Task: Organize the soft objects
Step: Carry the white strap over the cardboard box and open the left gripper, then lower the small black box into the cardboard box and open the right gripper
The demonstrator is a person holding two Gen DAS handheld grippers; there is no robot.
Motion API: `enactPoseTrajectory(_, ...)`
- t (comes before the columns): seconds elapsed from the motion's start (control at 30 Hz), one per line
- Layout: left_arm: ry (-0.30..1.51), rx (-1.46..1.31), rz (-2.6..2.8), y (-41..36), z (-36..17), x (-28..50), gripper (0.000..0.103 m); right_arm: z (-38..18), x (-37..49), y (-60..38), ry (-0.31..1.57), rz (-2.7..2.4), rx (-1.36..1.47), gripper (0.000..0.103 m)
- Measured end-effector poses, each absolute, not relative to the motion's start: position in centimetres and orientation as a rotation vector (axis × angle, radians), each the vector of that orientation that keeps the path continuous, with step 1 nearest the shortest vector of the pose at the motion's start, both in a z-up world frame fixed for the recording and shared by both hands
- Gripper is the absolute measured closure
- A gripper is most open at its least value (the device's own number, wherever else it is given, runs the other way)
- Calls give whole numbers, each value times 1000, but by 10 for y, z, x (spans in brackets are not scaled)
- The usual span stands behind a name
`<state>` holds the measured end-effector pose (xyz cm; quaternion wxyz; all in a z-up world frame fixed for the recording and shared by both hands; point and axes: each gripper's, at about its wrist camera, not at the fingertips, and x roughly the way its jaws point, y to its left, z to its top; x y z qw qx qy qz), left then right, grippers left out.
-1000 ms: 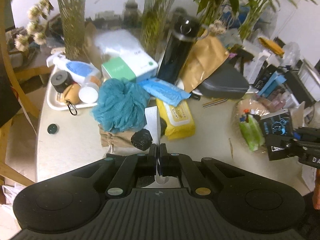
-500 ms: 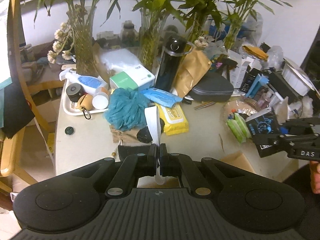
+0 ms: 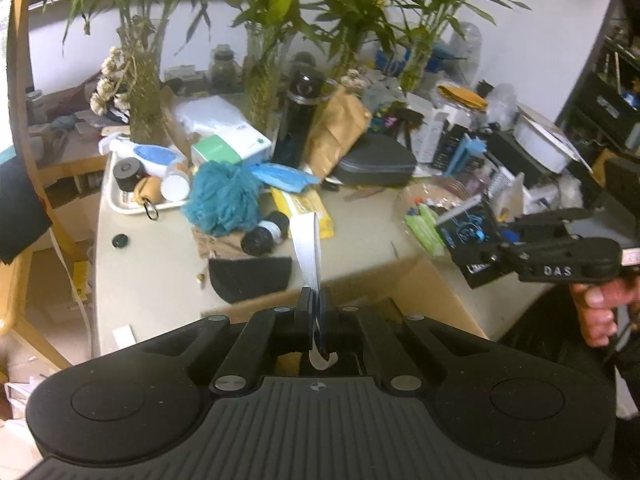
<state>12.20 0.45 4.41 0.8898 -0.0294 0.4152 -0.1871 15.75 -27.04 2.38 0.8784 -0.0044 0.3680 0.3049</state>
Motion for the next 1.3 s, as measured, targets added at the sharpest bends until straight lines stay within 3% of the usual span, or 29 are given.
enactPoseTrajectory(0.23, 927, -2, -408, 0, 22, 111, 99, 21, 147, -268, 775, 649, -15, 75)
enactPoseTrajectory(0.3, 935, 8, -395, 1, 15, 109, 92, 20, 144, -266, 777, 655, -20, 75)
enactPoseTrajectory(0.37, 940, 19, -385, 3, 9, 105, 73, 19, 142, -264, 780, 664, -24, 75)
enactPoseTrajectory(0.47, 912, 18, -368, 6, 7, 96, 65, 17, 138, -261, 783, 679, -33, 75)
enactPoseTrajectory(0.67, 881, 28, -322, 9, 3, 82, 59, 10, 137, -257, 798, 709, -47, 75)
enactPoseTrajectory(1.07, 822, -15, -232, 26, 2, 69, 59, 5, 118, -236, 770, 934, -159, 73)
enactPoseTrajectory(1.13, 808, -28, -218, 29, 4, 68, 59, 2, 113, -230, 765, 966, -207, 65)
enactPoseTrajectory(1.17, 806, -33, -214, 31, 4, 68, 59, 1, 111, -229, 759, 976, -223, 47)
enactPoseTrajectory(1.23, 804, -42, -206, 32, 4, 67, 59, 0, 108, -227, 742, 988, -238, 29)
enactPoseTrajectory(1.3, 803, -42, -198, 33, 4, 68, 59, -1, 108, -228, 737, 983, -235, 18)
